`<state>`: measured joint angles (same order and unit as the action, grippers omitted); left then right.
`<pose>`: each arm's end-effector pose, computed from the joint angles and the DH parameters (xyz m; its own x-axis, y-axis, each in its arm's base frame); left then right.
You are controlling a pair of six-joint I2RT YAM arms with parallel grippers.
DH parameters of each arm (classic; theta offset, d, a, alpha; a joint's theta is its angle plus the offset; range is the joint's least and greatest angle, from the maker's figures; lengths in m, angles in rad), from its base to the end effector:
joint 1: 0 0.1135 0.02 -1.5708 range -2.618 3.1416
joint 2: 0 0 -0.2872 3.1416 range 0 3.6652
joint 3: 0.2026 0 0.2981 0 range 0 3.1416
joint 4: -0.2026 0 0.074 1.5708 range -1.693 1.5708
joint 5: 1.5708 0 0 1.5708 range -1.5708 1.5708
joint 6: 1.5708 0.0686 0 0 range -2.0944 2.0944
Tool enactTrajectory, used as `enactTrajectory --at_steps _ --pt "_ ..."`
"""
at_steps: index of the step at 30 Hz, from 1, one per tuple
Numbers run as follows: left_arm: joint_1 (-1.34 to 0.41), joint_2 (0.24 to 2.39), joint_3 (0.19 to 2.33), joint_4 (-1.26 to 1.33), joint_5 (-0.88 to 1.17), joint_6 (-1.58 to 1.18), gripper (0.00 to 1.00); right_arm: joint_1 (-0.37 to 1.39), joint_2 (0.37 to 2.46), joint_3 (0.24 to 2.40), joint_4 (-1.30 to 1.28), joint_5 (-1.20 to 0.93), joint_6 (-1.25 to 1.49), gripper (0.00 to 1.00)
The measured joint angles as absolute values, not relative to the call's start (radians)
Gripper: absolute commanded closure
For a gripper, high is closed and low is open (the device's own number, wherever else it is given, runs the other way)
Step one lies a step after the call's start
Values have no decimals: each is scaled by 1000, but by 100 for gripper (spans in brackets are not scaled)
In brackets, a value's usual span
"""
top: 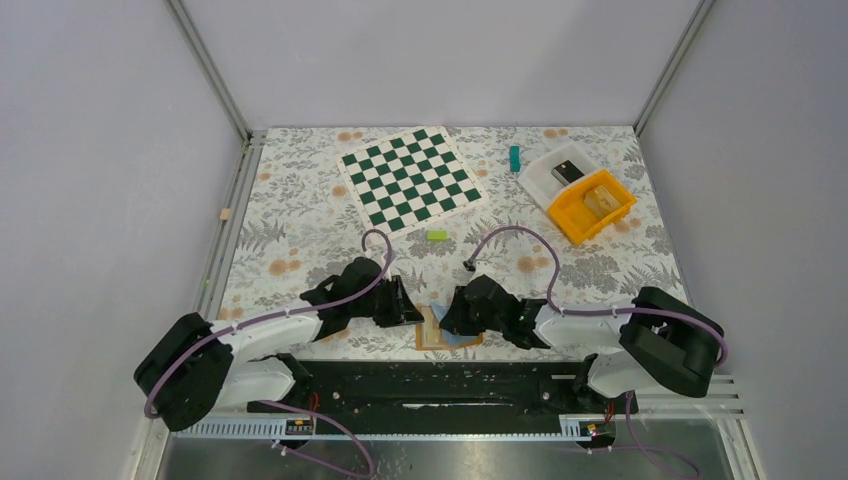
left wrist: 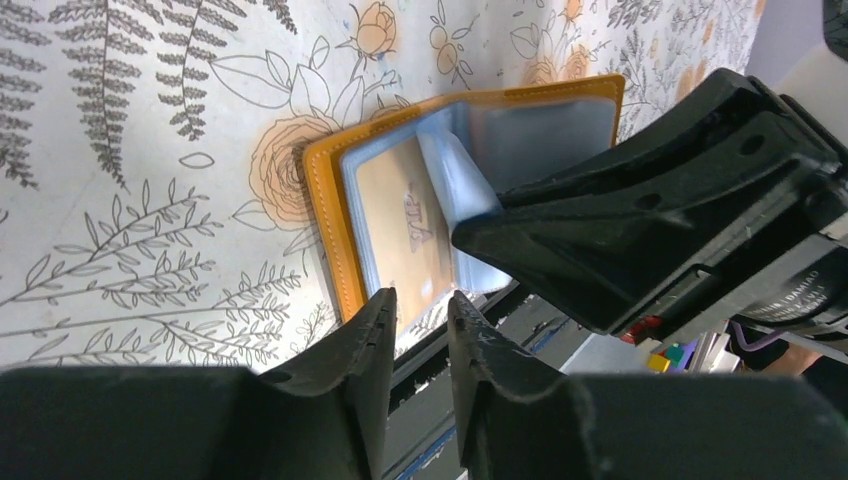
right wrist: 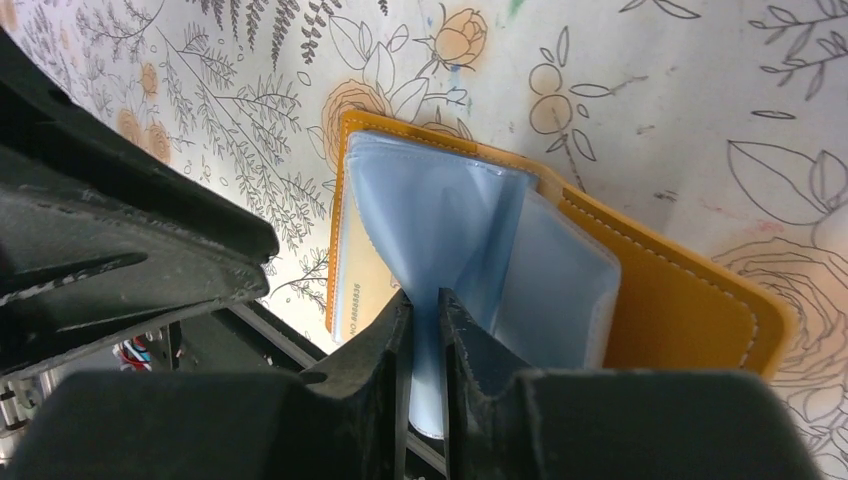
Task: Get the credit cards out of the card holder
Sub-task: Remove the credit card from the card holder.
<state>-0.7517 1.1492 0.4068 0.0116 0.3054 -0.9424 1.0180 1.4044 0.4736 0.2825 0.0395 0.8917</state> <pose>0.1773 -0.1940 0.1293 -0.9458 -0.1720 -0.2754 0.0846 0.6884 -0.7204 0.1643 0.2612 0.1123 -0.8480 0.1063 -0.5192 -0.2770 0.7462 0.6053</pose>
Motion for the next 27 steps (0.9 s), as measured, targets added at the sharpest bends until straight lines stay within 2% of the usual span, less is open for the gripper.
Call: enactTrajectory --at_steps 5,19,24,27 --pt "-770 1224 431 49 304 -942 81 999 1372 429 317 15 907 74" --pt "-837 1436 543 105 307 -936 84 995 1316 415 319 -3 914 72" --pt "-850 1448 543 122 311 -935 85 994 1309 415 285 4 912 58" --pt "-851 1460 543 146 321 -940 84 994 1294 416 252 9 906 55"
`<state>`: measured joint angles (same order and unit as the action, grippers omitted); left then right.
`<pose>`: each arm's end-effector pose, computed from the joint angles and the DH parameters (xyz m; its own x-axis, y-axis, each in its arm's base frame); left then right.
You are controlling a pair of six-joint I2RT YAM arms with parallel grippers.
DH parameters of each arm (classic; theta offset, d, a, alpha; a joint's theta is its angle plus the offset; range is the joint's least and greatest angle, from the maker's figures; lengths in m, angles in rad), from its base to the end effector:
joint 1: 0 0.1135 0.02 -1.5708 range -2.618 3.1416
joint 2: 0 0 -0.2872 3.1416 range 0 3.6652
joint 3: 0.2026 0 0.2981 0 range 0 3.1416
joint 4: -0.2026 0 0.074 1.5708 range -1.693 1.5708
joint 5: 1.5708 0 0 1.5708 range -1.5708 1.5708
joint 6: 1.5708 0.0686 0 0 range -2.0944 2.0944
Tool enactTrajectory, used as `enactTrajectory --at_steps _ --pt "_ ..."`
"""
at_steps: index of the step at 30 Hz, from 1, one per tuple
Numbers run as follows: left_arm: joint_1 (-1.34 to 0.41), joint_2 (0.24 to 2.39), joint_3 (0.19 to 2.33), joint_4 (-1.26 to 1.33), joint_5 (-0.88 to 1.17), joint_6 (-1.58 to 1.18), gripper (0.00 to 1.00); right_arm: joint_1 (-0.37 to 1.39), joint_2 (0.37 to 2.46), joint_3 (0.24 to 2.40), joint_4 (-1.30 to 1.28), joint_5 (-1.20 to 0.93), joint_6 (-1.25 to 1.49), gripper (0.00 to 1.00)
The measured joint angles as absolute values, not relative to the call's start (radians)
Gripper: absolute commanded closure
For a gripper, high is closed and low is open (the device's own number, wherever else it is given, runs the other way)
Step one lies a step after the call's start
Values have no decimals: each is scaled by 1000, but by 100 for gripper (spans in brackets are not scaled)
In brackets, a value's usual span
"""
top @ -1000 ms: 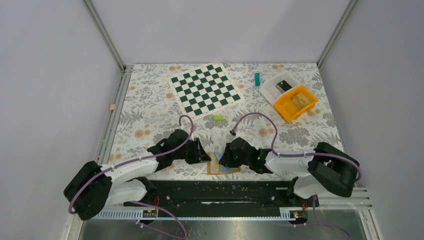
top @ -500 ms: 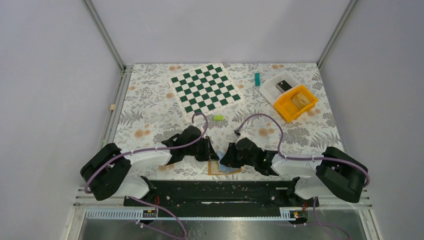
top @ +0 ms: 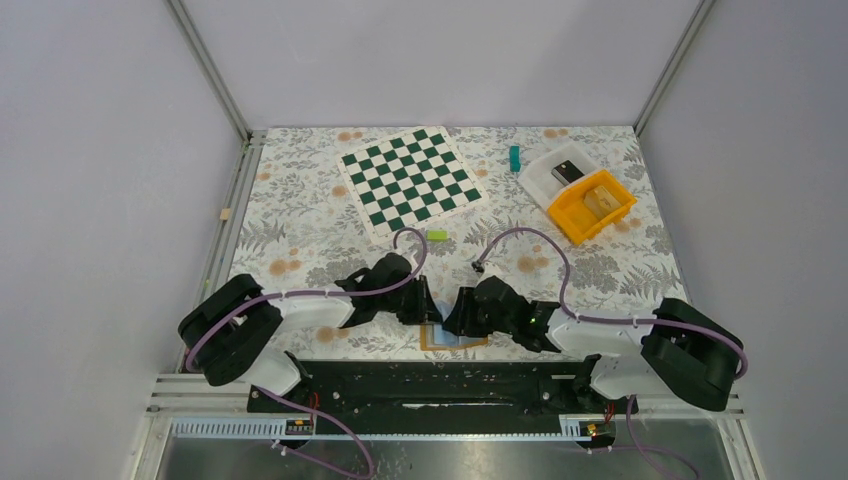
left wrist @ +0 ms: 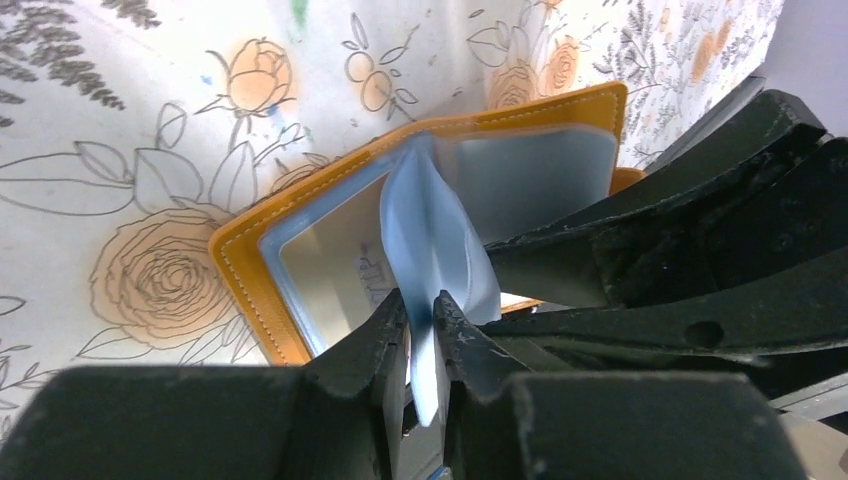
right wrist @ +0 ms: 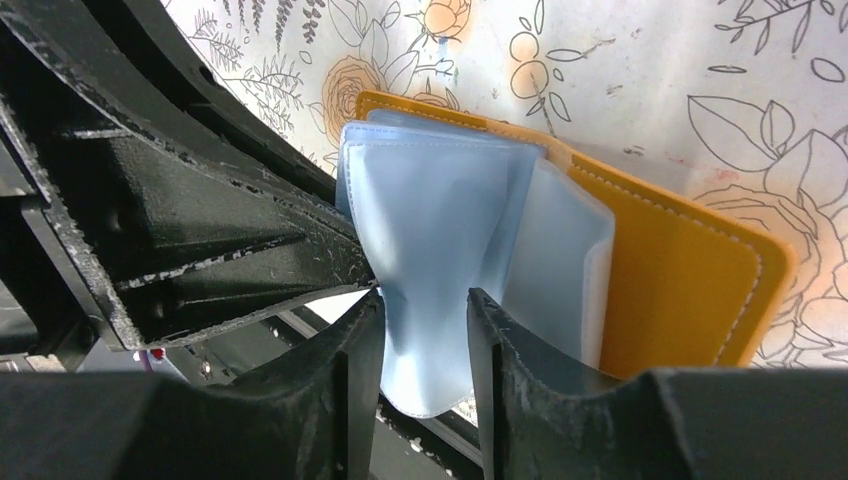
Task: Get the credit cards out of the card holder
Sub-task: Remove the credit card from the card holder.
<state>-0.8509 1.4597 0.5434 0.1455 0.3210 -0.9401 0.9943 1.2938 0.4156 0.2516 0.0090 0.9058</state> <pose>0.1903 -0.2498 0.1069 -0.9676 -0.0589 -0.2455 0.1378 0.6916 -0.7090 0.1584 0.2424 0.1197 -0.8538 0.1304 -0.5040 -0.2633 0.7270 0.6342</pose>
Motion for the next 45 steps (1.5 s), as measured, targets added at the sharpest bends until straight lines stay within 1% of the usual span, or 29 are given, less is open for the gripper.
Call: enactTrajectory --at_steps 3,6,11,15,20,23,27,36,40,45 --pt "-855 1462 543 180 335 -951 81 994 1261 418 211 10 897 46" --pt "-862 1462 544 209 340 -958 76 994 1216 428 155 13 886 44" --pt "-877 1462 562 234 352 -966 74 994 1103 435 47 47 867 43" --pt "-891 1488 590 272 379 -971 74 994 984 440 -47 91 857 50" --pt "-912 1538 632 287 413 -978 74 994 842 440 -97 104 835 66" --pt "-917 1593 682 295 424 -977 74 994 796 440 -89 81 823 73" --pt "-917 1648 713 304 427 -977 74 994 817 424 -49 42 820 76" --pt "-911 1682 784 229 416 -954 72 994 972 352 81 15 842 75" --pt "-871 1641 813 144 395 -938 70 994 1036 345 131 19 853 75" --pt "-798 1530 819 14 346 -908 69 994 1085 329 152 52 872 75"
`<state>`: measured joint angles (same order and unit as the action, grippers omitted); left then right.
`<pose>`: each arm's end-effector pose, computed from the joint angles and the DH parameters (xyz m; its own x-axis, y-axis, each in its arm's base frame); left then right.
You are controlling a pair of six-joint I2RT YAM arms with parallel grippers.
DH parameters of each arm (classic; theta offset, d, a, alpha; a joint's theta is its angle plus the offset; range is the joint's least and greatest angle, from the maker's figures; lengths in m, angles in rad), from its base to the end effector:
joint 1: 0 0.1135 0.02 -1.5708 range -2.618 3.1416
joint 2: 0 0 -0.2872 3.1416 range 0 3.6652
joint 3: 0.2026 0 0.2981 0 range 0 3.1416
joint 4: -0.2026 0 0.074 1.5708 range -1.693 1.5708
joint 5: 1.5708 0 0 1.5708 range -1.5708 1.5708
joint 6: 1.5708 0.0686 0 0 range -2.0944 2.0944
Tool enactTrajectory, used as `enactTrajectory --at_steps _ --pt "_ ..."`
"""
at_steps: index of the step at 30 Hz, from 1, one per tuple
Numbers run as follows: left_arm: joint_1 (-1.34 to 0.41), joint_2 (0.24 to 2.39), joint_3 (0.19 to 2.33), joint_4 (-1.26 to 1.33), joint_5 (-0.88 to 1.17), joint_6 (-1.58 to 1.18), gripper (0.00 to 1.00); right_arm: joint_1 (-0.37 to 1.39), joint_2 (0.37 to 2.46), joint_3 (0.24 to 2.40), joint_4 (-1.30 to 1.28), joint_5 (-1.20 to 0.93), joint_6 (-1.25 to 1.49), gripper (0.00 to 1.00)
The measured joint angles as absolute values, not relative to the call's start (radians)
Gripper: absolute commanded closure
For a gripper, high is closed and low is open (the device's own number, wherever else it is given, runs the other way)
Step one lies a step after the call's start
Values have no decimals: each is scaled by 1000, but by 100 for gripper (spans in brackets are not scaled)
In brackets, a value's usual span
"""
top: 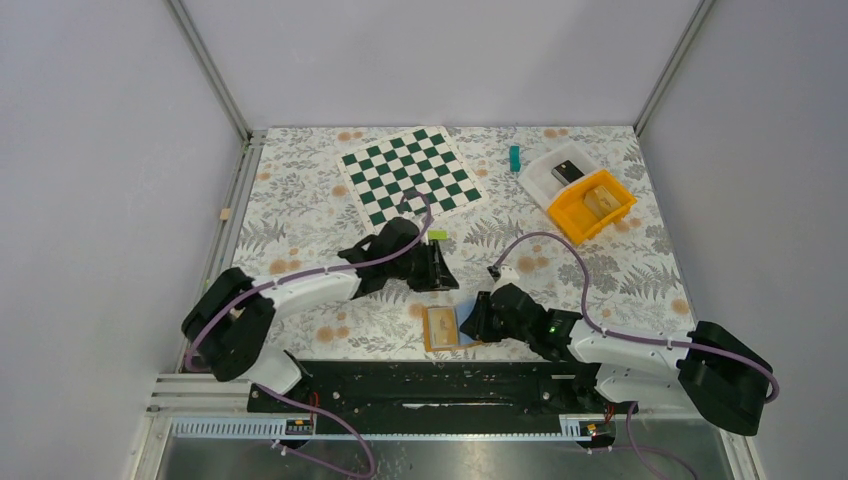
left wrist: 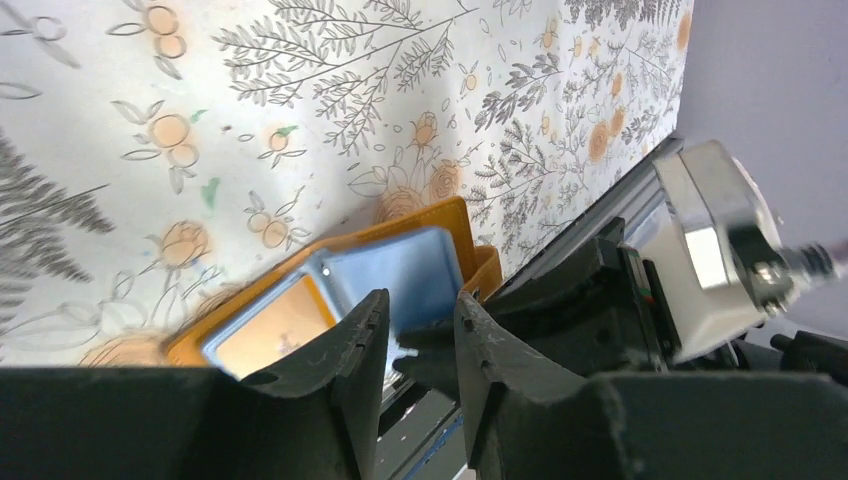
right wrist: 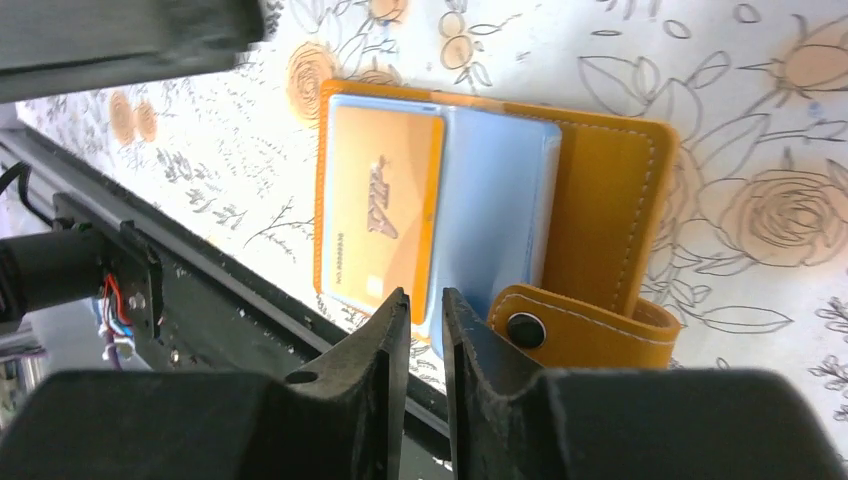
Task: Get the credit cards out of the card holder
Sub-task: Remove the credit card from the card holder.
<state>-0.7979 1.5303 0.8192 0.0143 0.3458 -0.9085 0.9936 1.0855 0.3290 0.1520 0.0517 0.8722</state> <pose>0.2452 -0.2847 0.1664 -0.9498 -0.0887 -0.3001 0.1724 0.6518 -0.7385 0.1431 0.2133 0.1297 -0.8225 0.1383 -0.5517 -0.2858 0.7381 0.6112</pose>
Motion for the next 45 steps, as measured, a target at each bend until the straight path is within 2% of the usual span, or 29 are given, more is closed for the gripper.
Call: enactTrajectory --at_steps 5,11,15,24,34,45 --pt "-791 1390 788 -84 290 -879 69 994 1087 328 123 108 899 74" --pt "-794 1285 609 -73 292 -897 72 994 1097 324 125 109 914 72" --pt "-794 1286 536 -67 306 -912 74 994 1098 326 135 83 917 71" --pt "-804 1357 525 41 330 -925 79 993 1169 392 178 58 922 70" --pt "-805 1439 488 89 333 -933 87 945 1256 374 233 37 920 67" --pt "-805 1455 487 105 337 -935 90 915 1285 331 336 -28 921 66"
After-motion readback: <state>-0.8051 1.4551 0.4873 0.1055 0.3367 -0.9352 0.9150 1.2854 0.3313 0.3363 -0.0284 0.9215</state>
